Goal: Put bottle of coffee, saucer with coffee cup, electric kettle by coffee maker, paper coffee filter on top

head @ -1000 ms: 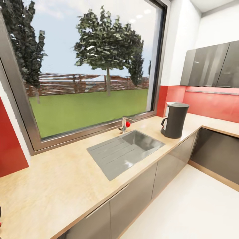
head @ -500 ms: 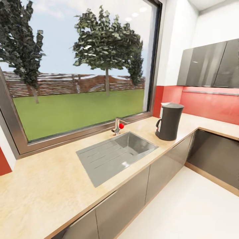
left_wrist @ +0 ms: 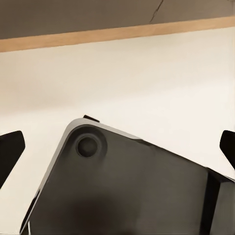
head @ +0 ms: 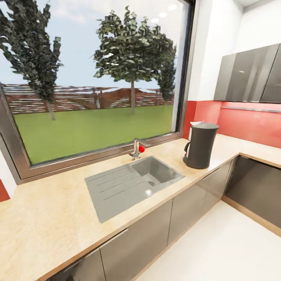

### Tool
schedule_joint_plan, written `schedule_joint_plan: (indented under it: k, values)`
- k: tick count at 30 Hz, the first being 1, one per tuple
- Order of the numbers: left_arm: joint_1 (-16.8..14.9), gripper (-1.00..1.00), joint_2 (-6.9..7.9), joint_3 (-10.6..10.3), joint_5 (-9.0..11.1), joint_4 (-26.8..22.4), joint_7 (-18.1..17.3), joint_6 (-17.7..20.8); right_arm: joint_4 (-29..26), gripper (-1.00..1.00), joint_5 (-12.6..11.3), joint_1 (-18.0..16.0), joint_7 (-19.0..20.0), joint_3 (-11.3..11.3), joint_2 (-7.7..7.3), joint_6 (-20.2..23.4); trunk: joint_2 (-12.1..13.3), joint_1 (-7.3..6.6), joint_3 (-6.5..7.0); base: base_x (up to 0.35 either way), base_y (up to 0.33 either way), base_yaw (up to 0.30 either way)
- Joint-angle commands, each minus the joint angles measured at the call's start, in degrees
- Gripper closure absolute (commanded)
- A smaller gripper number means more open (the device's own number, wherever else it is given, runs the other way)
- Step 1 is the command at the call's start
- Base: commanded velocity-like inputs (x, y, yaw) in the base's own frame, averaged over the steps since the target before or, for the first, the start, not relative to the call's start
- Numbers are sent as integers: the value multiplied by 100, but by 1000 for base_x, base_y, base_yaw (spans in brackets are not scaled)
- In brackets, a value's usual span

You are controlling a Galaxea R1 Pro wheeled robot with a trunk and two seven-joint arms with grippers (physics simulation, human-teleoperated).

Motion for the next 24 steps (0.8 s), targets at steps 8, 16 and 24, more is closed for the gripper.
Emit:
schedule_joint_plan:
  k: [8,16,24]
  values:
    - [4,-100,0,-6,61,-5,-43,-4,-15,100,6,-5,50,-48,0,-26,-3,3,-18,86,-273,266]
    - [4,-100,0,-6,61,-5,-43,-4,-17,100,6,-5,52,-48,0,-25,-3,3,-36,85,-273,267]
    - [4,-100,-1,-6,61,-5,-43,-4,-14,100,4,-5,53,-48,-5,-24,-3,3,-42,66,-274,189]
